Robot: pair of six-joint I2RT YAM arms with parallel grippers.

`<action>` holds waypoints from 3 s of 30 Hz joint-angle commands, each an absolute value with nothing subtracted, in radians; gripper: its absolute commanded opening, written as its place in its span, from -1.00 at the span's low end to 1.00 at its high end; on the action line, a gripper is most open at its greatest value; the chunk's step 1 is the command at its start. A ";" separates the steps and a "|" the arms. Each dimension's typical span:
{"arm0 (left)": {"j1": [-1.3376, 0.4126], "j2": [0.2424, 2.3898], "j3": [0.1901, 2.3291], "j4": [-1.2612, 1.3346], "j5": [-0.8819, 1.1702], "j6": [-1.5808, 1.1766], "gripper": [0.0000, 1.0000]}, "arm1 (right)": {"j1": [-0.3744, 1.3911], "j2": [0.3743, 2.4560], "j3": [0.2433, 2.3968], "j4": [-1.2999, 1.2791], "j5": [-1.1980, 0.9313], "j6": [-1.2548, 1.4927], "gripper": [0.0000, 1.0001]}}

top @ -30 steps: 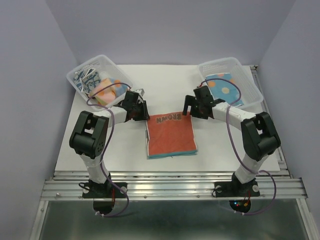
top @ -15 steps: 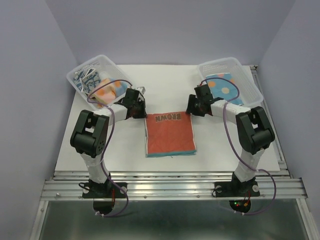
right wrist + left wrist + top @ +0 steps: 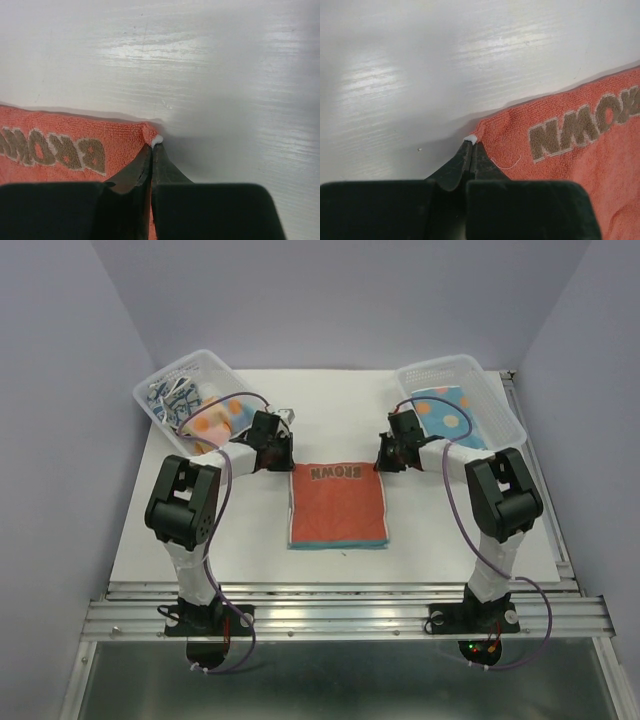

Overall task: Fold and stack the towels
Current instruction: Fold the towel, then neatly place the folded towel into the bin

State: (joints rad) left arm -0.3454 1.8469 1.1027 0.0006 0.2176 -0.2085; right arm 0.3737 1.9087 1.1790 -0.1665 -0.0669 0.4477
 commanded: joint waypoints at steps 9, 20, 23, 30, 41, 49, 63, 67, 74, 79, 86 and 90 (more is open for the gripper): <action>-0.313 1.724 1.122 0.034 0.310 -0.163 -1.00 | 0.365 1.763 1.206 -0.114 -0.066 0.377 -0.99; -0.328 1.497 0.888 0.129 0.357 -0.242 -1.00 | 0.370 1.569 0.970 -0.060 -0.238 0.408 -0.99; -0.351 1.419 0.806 0.158 0.344 -0.284 -1.00 | 0.382 1.503 0.908 -0.043 -0.276 0.423 -0.99; -0.371 1.258 0.606 0.187 0.279 -0.392 -1.00 | 0.394 1.364 0.758 -0.032 -0.304 0.477 -0.99; -0.396 1.072 0.436 0.224 0.261 -0.505 -1.00 | 0.423 1.207 0.592 -0.044 -0.356 0.509 -0.99; -0.423 1.031 0.385 0.227 0.244 -0.549 -1.00 | 0.440 1.131 0.520 -0.043 -0.387 0.532 -0.99; -0.445 0.856 0.278 0.143 0.221 -0.682 0.11 | 0.460 1.042 0.379 -0.070 -0.511 0.591 -0.09; -0.459 0.653 0.239 0.056 0.203 -0.742 0.65 | 0.462 0.921 0.362 -0.199 -0.514 0.581 0.55; -0.460 0.595 0.262 0.032 0.100 -0.758 0.97 | 0.463 0.821 0.422 -0.262 -0.376 0.604 1.00; -0.460 0.731 0.322 0.031 0.049 -0.723 0.98 | 0.463 0.963 0.523 -0.282 -0.247 0.586 1.00; -0.460 0.821 0.376 0.038 0.008 -0.684 0.98 | 0.551 1.176 0.613 -0.239 -0.111 0.600 1.00; -0.460 0.793 0.362 0.038 -0.028 -0.684 0.98 | 0.607 1.285 0.640 -0.236 -0.019 0.632 0.94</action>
State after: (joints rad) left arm -0.4583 0.8242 0.3344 0.0174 0.0212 -0.7071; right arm 0.5655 1.2320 0.5755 -0.2668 -0.1452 0.6018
